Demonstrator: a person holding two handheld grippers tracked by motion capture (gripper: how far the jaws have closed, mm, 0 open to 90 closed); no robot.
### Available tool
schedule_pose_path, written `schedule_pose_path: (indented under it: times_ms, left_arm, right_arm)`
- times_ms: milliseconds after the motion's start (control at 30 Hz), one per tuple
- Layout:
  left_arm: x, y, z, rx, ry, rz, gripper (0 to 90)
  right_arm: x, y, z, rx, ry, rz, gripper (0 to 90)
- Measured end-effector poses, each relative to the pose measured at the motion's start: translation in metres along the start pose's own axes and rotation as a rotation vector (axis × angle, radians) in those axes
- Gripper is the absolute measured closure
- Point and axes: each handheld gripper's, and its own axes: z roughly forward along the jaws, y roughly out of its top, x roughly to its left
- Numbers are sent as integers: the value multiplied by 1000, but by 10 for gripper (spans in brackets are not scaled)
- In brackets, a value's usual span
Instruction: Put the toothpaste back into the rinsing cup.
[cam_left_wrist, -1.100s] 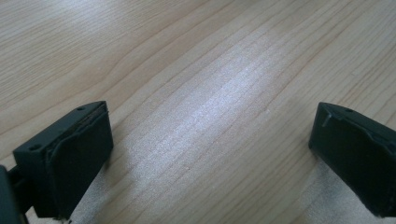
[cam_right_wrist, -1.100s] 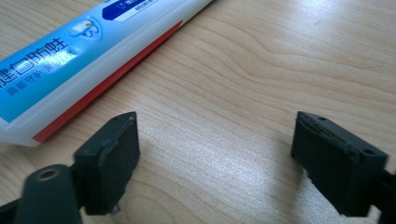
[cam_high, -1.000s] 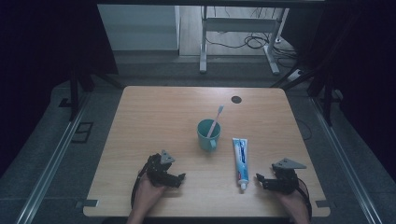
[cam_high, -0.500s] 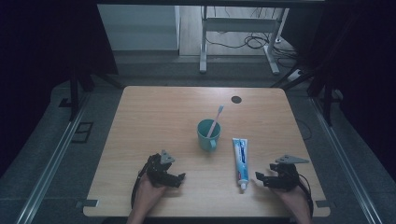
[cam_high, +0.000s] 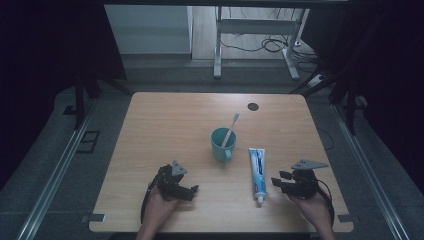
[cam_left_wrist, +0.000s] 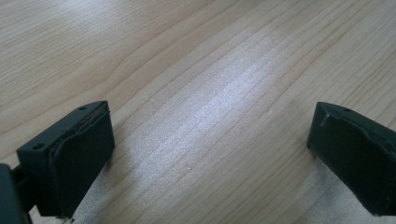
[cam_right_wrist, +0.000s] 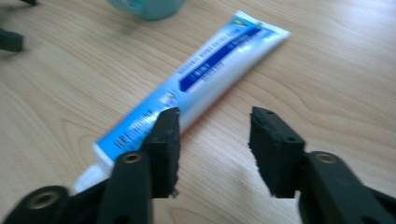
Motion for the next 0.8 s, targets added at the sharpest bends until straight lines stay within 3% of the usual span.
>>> schedule_pose_path:
  times_ms: [167, 433, 800]
  left_arm:
    - [0, 0, 0, 3, 0, 4, 9]
    - [0, 0, 0, 4, 0, 4, 8]
    - [0, 0, 0, 4, 0, 4, 9]
  right_arm:
    - [7, 11, 1, 8, 47, -26, 673]
    - [22, 26, 15, 65, 94, -77, 880]
    - [44, 30, 41, 115, 154, -104, 892]
